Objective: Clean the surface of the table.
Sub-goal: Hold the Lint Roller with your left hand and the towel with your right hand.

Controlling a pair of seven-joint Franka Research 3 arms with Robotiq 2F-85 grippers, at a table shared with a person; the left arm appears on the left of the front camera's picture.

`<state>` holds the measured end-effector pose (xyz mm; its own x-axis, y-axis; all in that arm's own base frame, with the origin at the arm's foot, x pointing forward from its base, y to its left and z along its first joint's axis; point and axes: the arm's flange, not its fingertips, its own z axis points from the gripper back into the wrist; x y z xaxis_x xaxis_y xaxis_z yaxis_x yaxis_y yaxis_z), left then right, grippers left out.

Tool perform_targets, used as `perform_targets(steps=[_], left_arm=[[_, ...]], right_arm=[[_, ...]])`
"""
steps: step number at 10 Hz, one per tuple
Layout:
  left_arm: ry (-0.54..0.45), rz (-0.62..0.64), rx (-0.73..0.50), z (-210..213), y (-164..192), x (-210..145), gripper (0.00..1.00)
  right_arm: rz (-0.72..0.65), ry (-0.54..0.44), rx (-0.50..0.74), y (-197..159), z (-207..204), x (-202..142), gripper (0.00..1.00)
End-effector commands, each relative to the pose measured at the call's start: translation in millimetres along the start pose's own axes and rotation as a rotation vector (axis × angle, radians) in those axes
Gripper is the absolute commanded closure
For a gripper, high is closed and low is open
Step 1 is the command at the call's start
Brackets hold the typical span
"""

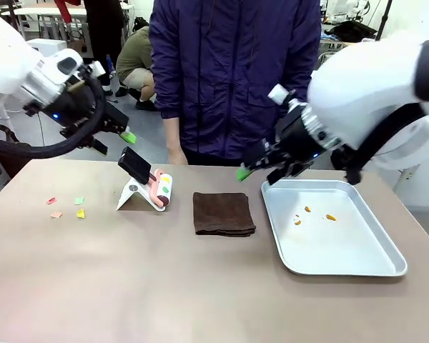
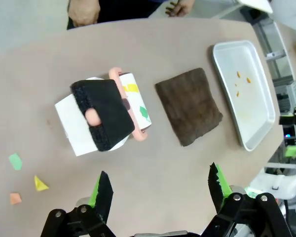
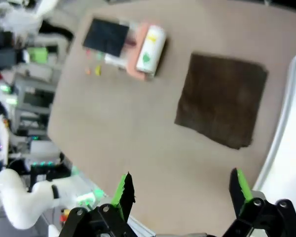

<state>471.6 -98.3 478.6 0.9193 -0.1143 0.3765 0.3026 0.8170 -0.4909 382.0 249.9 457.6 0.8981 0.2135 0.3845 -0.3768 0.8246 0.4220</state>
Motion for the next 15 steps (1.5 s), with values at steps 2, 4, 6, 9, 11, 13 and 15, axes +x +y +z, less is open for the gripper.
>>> perform_targets(steps=[2, 4, 6, 9, 11, 13, 15], left_arm=[[0.046, -0.011, 0.009, -8, 0, 8, 0.0], [0.069, 0.002, 0.053, -13, 4, 6, 0.0], [0.051, -0.013, 0.017, -18, 4, 3, 0.0], [0.051, -0.013, 0.017, -18, 4, 3, 0.0], [0.099, 0.04, 0.006, -24, 15, 13, 0.0], [0.122, 0.095, -0.001, -28, 41, 24, 0.0], [0.129, 0.117, -0.055, -34, 59, 32, 0.0]], right_arm=[[0.014, 0.129, -0.022, 1, -45, 8, 0.0], [0.012, 0.131, -0.024, -8, -49, 0, 0.0], [0.027, 0.132, -0.015, -3, -56, -5, 0.0], [0.023, 0.14, -0.017, -7, -59, -5, 0.0], [-0.075, 0.11, -0.125, 0, -76, 31, 0.0], [-0.19, 0.192, -0.179, -6, -117, 69, 0.0], [-0.25, 0.257, -0.245, -14, -148, 85, 0.0]])
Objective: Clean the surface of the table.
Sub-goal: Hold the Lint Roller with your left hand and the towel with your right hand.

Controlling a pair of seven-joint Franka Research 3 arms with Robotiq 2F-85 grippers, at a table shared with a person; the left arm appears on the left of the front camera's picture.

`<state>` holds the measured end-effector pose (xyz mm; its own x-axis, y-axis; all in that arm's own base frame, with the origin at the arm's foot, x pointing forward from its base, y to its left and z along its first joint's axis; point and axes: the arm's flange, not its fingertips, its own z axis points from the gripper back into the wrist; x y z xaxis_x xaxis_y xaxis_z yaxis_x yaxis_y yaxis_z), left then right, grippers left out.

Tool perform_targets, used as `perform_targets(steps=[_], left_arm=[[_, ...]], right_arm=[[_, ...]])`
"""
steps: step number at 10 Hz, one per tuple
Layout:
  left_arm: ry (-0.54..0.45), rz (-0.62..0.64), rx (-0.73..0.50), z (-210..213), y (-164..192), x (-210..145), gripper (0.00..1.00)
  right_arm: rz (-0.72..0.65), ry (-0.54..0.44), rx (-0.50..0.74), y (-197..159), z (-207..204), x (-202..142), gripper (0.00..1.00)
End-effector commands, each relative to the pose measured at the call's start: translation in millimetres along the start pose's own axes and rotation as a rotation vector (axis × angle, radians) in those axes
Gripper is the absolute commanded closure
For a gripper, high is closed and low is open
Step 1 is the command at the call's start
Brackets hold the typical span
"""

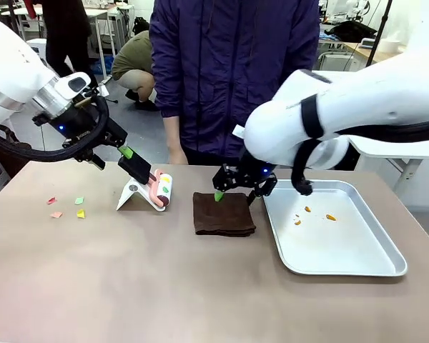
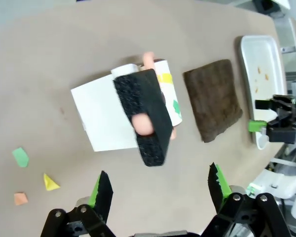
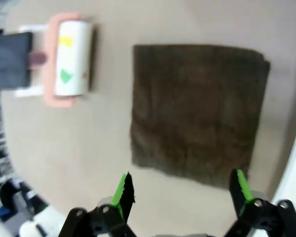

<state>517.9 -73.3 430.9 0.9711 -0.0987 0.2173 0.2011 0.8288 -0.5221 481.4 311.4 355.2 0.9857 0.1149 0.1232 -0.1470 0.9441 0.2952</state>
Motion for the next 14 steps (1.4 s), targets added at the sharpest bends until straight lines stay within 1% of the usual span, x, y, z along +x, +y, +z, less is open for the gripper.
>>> perform_targets(steps=[1, 3, 5, 6, 7, 8, 11, 12, 14], left_arm=[[0.006, 0.007, -0.083, -4, 6, 15, 0.0], [0.011, 0.023, -0.187, -17, 14, 21, 0.0], [0.027, 0.027, -0.199, -26, 16, 21, 0.0], [0.034, 0.052, -0.195, -28, 18, 21, 0.0], [0.034, 0.051, -0.197, -31, 16, 20, 0.0], [0.045, 0.049, -0.194, -35, 13, 20, 0.0], [0.051, 0.043, -0.197, -41, 4, 20, 0.0], [0.053, 0.044, -0.197, -42, 3, 20, 0.0], [0.057, 0.049, -0.181, -43, 4, 19, 0.0]], right_arm=[[-0.074, 0.059, -0.072, 20, -10, 26, 0.0], [-0.093, 0.083, -0.124, 18, -26, 34, 0.0], [-0.118, 0.086, -0.159, 15, -34, 39, 0.0], [-0.126, 0.077, -0.218, 16, -38, 38, 0.0], [-0.096, 0.085, -0.287, 17, -46, 38, 0.0], [-0.083, 0.07, -0.323, 15, -51, 39, 0.0], [-0.061, 0.073, -0.322, 3, -61, 39, 0.0], [-0.066, 0.064, -0.344, 0, -65, 39, 0.0], [-0.088, 0.019, -0.314, -3, -66, 41, 0.0]])
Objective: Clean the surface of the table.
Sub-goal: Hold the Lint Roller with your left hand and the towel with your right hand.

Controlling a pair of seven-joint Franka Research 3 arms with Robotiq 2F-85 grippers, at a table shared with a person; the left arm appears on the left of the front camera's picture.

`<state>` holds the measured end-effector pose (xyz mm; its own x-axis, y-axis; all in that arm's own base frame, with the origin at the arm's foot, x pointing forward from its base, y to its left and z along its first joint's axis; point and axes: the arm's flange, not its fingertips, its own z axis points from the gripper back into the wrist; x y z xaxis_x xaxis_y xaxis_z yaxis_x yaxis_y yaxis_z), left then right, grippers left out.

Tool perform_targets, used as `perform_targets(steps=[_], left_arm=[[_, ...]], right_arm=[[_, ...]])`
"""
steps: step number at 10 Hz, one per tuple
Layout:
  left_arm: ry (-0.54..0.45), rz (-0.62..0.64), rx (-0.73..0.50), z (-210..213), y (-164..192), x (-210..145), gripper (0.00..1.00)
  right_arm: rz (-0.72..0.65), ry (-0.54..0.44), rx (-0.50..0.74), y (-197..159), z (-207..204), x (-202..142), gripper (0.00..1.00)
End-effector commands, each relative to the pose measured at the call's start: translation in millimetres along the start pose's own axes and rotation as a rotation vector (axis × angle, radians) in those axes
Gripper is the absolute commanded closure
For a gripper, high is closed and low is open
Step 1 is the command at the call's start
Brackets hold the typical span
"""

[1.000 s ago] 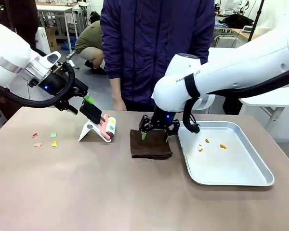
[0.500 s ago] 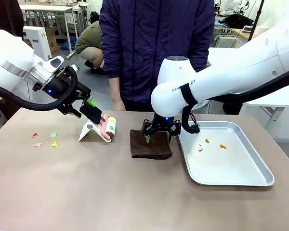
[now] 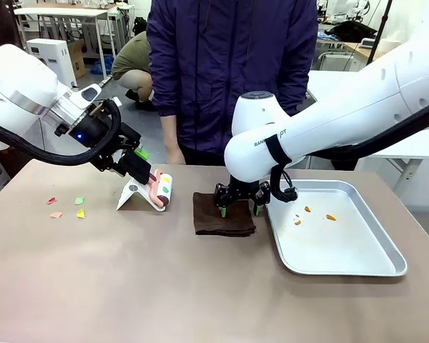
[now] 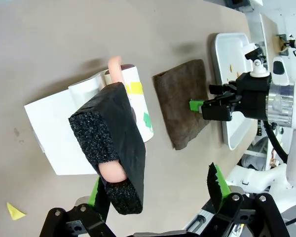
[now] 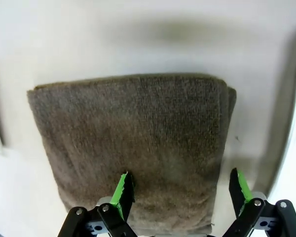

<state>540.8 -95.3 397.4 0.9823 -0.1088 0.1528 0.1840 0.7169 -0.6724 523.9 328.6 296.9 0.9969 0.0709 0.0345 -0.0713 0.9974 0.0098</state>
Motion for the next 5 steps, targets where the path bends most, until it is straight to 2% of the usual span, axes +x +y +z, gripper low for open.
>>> perform_targets(steps=[1, 5], left_arm=[[-0.003, 0.023, 0.024, -0.9, 0.0, 1.8, 0.0], [-0.015, 0.029, 0.025, -2.4, -0.5, 1.4, 0.0]], right_arm=[[-0.067, -0.071, 0.006, 3.1, 2.1, 4.1, 0.0], [-0.083, -0.086, 0.042, 4.0, 3.1, 5.2, 0.0]])
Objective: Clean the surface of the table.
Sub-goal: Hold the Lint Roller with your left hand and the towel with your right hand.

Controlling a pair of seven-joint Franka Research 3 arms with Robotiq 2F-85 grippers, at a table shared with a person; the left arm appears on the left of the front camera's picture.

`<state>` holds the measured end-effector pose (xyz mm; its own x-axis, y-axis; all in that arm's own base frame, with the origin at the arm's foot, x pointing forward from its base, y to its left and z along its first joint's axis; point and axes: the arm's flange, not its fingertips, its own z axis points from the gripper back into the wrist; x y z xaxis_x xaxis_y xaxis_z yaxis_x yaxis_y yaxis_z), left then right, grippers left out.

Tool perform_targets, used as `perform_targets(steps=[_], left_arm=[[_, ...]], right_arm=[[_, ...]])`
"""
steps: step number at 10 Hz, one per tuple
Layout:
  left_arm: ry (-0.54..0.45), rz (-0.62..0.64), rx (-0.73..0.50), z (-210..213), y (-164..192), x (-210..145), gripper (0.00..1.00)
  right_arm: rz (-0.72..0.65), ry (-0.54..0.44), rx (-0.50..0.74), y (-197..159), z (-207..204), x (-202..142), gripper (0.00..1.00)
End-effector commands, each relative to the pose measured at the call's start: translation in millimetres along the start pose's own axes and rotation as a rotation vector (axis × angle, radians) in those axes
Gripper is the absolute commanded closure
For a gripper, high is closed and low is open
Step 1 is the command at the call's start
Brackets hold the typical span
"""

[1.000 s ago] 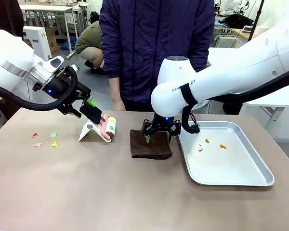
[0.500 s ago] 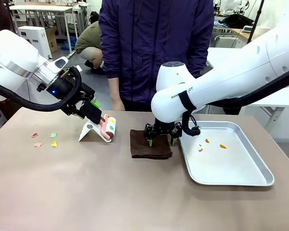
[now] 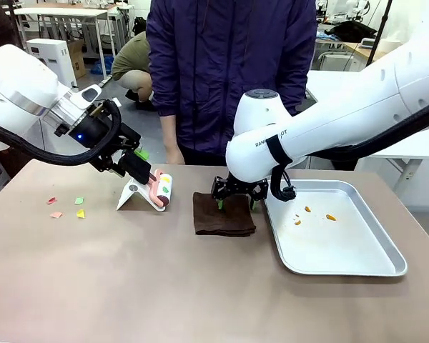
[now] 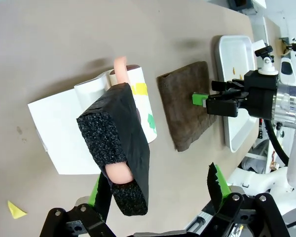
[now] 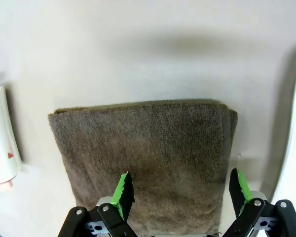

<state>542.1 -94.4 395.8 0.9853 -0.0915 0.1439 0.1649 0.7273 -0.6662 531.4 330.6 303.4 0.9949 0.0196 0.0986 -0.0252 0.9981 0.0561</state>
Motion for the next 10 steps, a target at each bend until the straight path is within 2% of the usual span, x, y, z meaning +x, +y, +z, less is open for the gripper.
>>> perform_targets(steps=[1, 4, 9, 10], left_arm=[[-0.033, 0.009, 0.012, -2.1, -2.3, 1.2, 0.0], [-0.081, 0.027, 0.047, -3.0, 2.0, 5.8, 0.0], [-0.073, 0.023, 0.039, -3.0, 3.4, 8.9, 0.0], [-0.071, 0.017, 0.046, -4.2, 3.3, 9.1, 0.53]], right_arm=[[-0.035, -0.02, 0.004, 1.5, -2.8, -3.2, 0.0], [-0.044, -0.017, 0.007, 0.7, -2.4, -3.3, 0.0], [-0.05, 0.004, 0.012, 0.4, -1.0, -3.2, 0.0], [-0.046, 0.016, 0.006, -0.1, -0.8, -3.4, 0.6]])
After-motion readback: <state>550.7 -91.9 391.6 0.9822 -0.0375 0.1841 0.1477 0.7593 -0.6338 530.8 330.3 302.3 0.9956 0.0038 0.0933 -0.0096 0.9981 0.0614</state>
